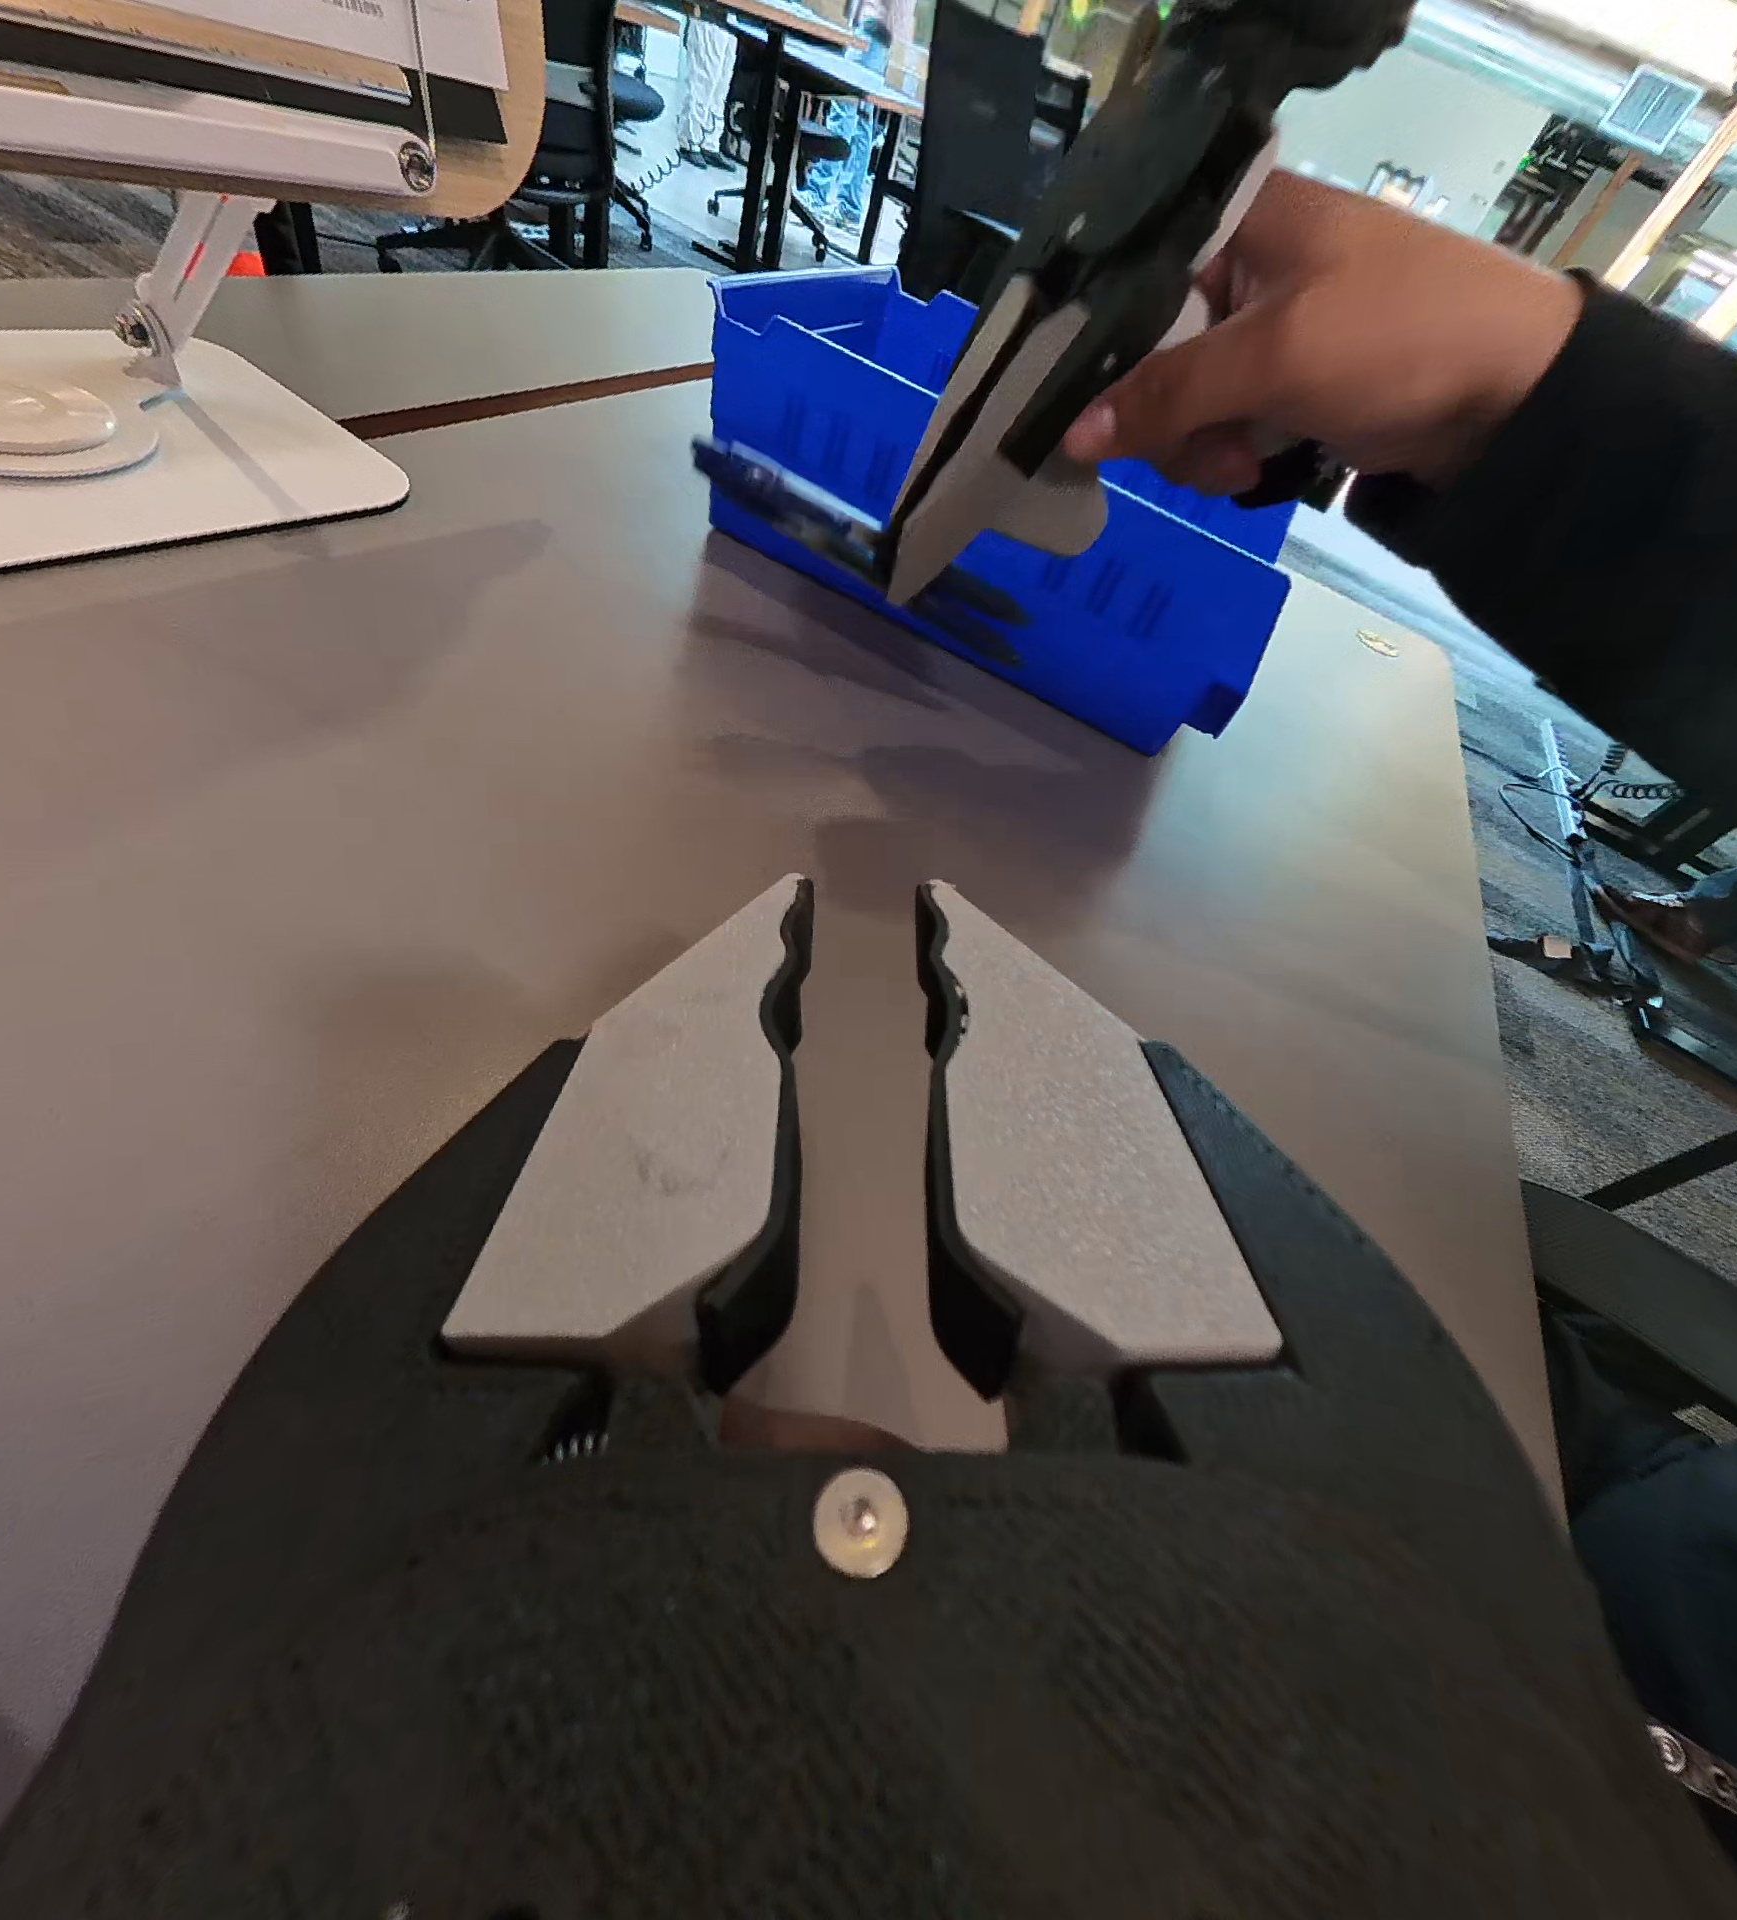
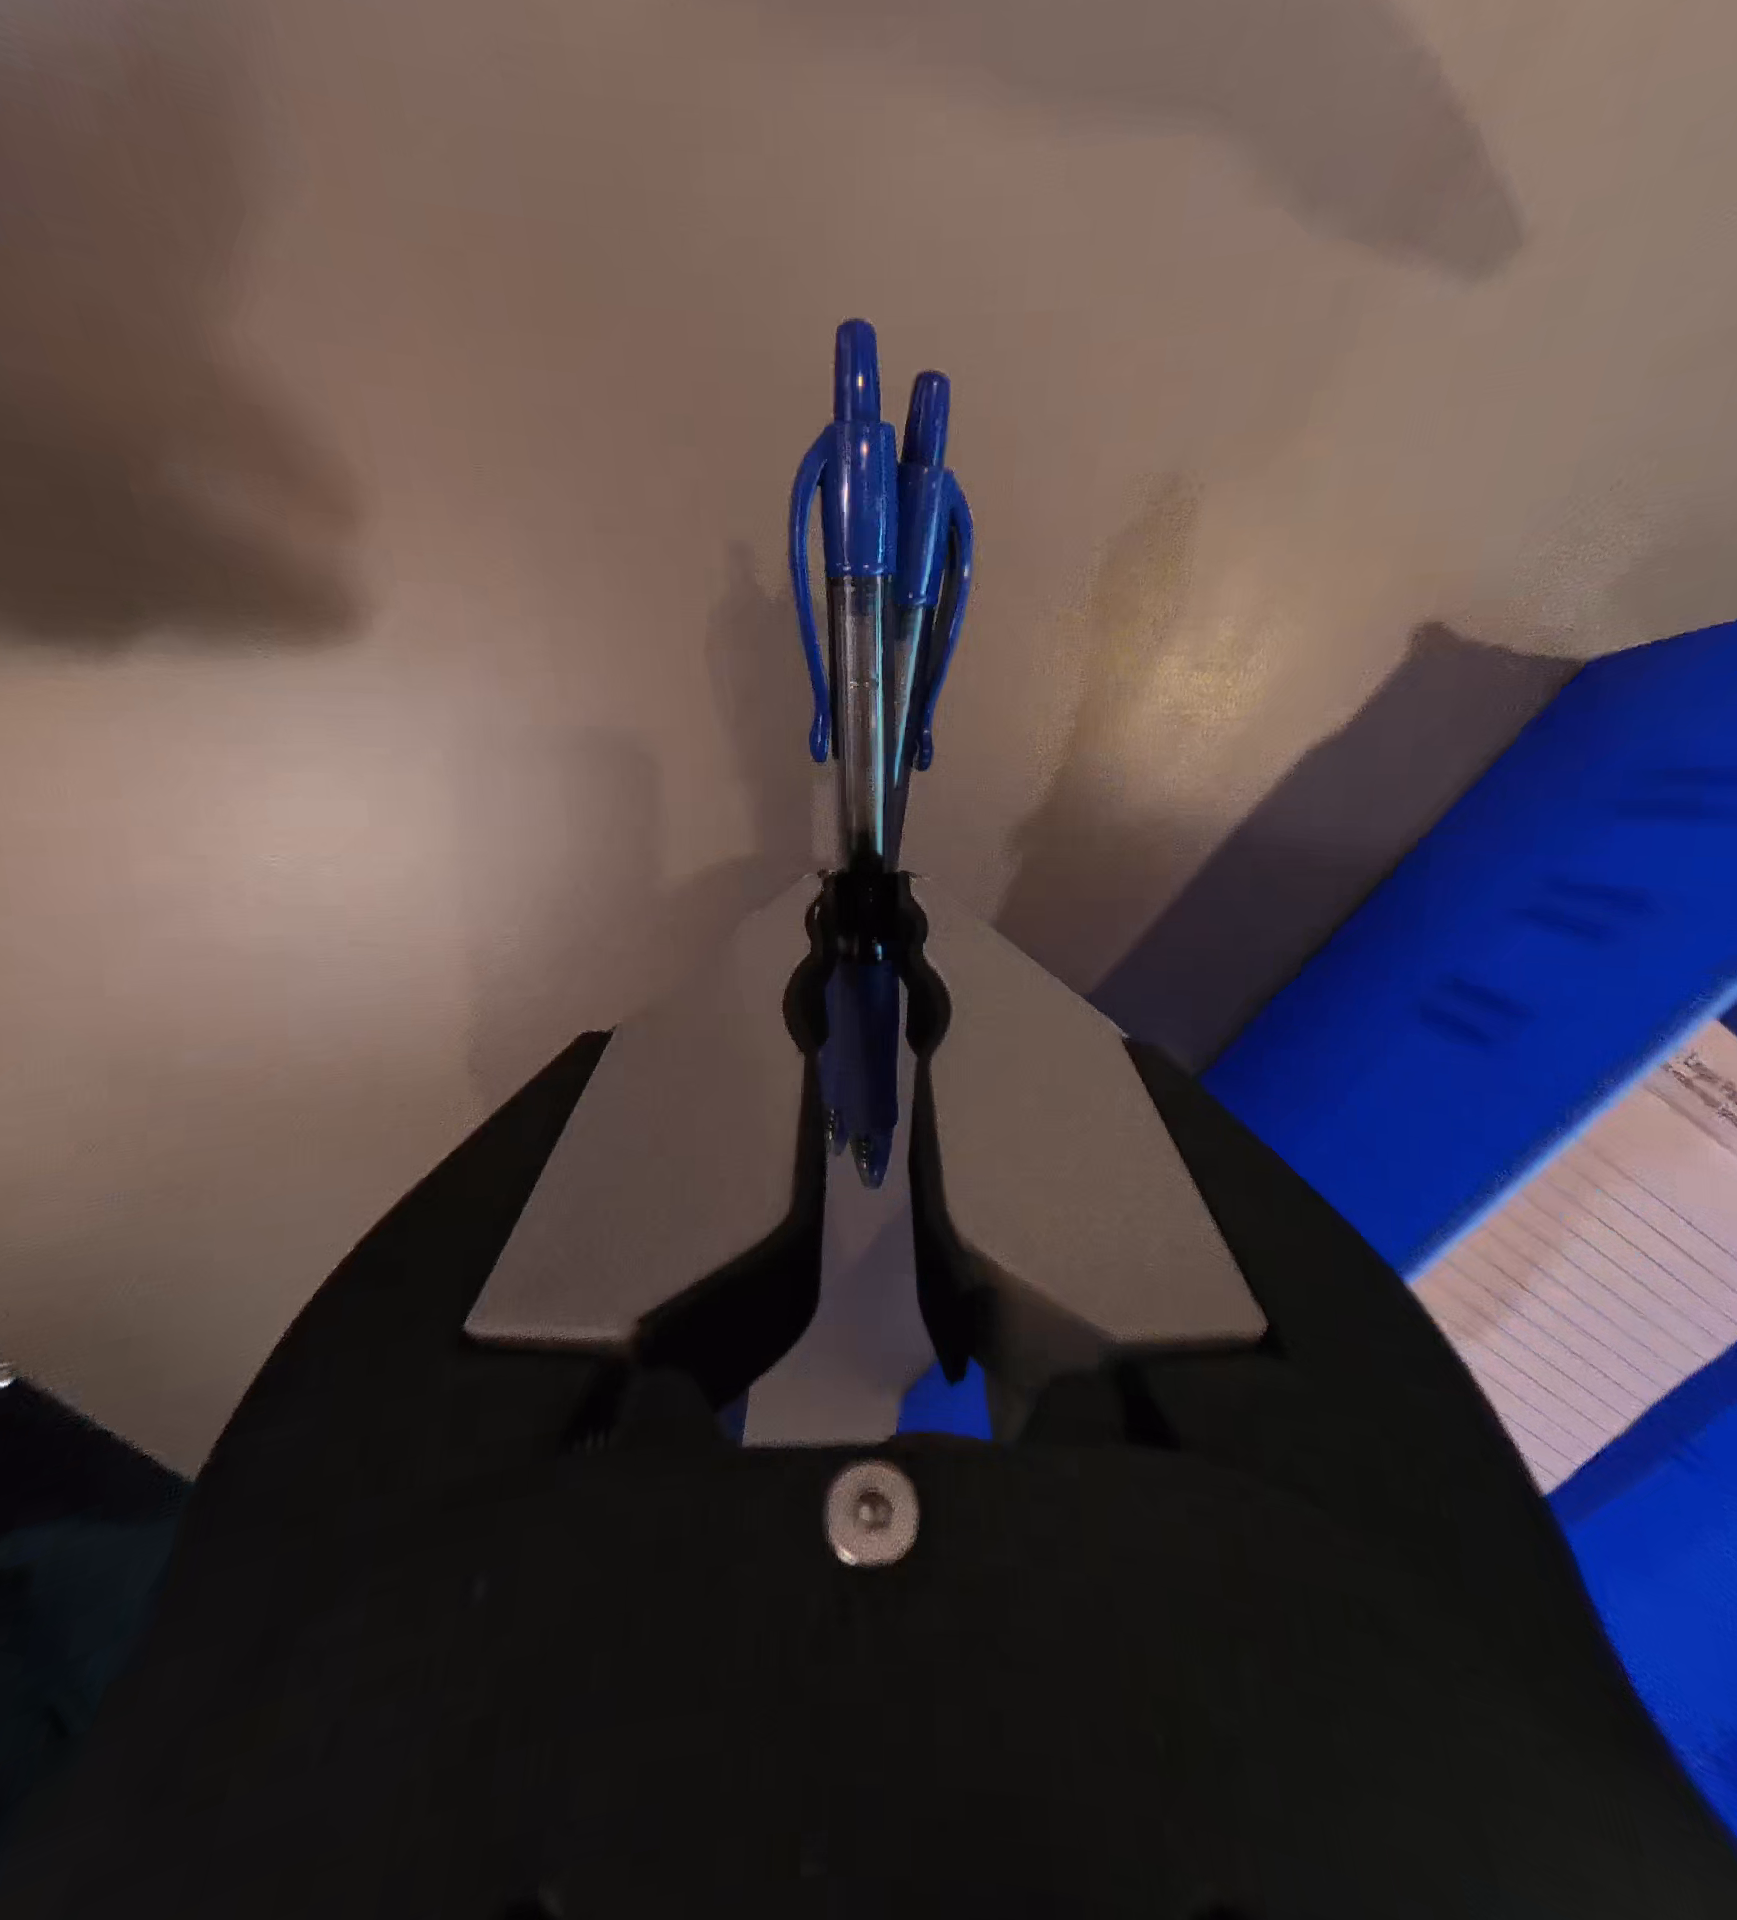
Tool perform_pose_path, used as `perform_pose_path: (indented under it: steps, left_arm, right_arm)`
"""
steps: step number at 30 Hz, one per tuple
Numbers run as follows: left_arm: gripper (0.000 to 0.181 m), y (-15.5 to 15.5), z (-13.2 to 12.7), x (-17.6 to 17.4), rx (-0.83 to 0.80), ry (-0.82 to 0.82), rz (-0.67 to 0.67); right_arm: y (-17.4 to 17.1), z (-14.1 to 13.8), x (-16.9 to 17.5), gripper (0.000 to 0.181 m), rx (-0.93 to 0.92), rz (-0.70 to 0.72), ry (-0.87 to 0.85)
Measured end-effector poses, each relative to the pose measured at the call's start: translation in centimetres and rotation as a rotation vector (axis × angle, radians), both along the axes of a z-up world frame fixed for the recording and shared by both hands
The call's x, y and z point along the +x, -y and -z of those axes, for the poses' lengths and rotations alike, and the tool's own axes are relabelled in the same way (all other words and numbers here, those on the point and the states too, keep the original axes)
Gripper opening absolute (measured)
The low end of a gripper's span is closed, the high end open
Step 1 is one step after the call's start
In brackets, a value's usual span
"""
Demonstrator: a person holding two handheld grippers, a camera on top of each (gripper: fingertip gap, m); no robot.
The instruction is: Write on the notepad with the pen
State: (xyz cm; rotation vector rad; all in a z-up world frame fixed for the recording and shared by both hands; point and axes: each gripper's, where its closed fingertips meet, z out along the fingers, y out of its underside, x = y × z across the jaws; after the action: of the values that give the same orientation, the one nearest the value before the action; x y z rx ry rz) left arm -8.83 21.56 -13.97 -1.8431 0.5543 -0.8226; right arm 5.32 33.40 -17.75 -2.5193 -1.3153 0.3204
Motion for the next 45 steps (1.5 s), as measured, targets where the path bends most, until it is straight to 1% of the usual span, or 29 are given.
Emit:
perform_pose_path:
  steps: [2, 5, 7, 9, 10, 12, 14, 16, 18, 24, 26, 28, 30, 34, 38, 42, 45]
  left_arm:
    - [0.017, 0.0, 0.0, 0.0, 0.002, 0.001, 0.0]
    - [0.017, 0.0, 0.0, -0.1, 0.001, -0.001, -0.003]
    - [0.017, -0.1, 0.2, -0.1, -0.004, -0.004, -0.005]
    - [0.017, -0.1, 0.2, 0.0, -0.004, -0.005, -0.002]
    - [0.017, 0.0, 0.1, 0.0, -0.002, -0.007, -0.001]
    - [0.017, 0.0, 0.1, 0.0, 0.001, -0.01, -0.002]
    - [0.017, 0.0, 0.1, 0.1, 0.003, -0.011, -0.001]
    - [0.017, 0.0, 0.2, 0.1, -0.001, -0.011, -0.002]
    - [0.017, -0.1, 0.2, 0.0, -0.001, -0.012, -0.003]
    - [0.017, -0.2, 0.5, -0.1, -0.011, -0.013, -0.009]
    - [0.017, -0.3, 0.7, -0.1, -0.018, -0.016, -0.008]
    - [0.018, -0.3, 0.8, 0.0, -0.02, -0.021, -0.007]
    - [0.017, -0.2, 0.8, 0.0, -0.02, -0.023, -0.005]
    - [0.017, -0.3, 0.9, -0.1, -0.023, -0.018, -0.008]
    - [0.017, -0.3, 1.0, -0.1, -0.029, -0.02, -0.007]
    - [0.017, -0.3, 1.1, 0.0, -0.031, -0.021, -0.005]
    - [0.017, -0.3, 1.1, 0.0, -0.031, -0.022, -0.005]
  right_arm:
    - [0.4, -2.8, -0.4, 0.006, 0.0, 0.005, -0.133]
    - [0.5, -8.2, 0.0, 0.006, 0.001, 0.036, -0.376]
    - [-0.1, -11.4, 1.8, 0.006, 0.034, 0.083, -0.489]
    - [-1.3, -13.7, 4.7, 0.006, 0.103, 0.152, -0.53]
    - [-1.9, -14.4, 6.3, 0.006, 0.139, 0.186, -0.529]
    - [-2.6, -14.9, 8.9, 0.006, 0.157, 0.239, -0.537]
    - [-3.0, -14.1, 11.1, 0.006, 0.144, 0.291, -0.529]
    - [-3.6, -12.1, 12.9, 0.007, 0.134, 0.339, -0.482]
    - [-4.2, -9.6, 14.2, 0.006, 0.106, 0.382, -0.449]
    - [-5.2, -0.1, 15.5, 0.007, -0.036, 0.467, -0.354]
    - [-5.3, 2.5, 15.7, 0.007, -0.077, 0.487, -0.33]
    - [-5.3, 4.2, 15.8, 0.007, -0.11, 0.504, -0.321]
    - [-5.4, 4.6, 15.7, 0.007, -0.123, 0.514, -0.342]
    - [-5.7, 3.8, 16.4, 0.007, -0.097, 0.519, -0.333]
    - [-5.9, 3.0, 16.9, 0.007, -0.101, 0.537, -0.369]
    - [-5.3, 4.0, 17.2, 0.007, -0.139, 0.545, -0.357]
    - [-4.9, 4.5, 16.8, 0.007, -0.154, 0.537, -0.37]
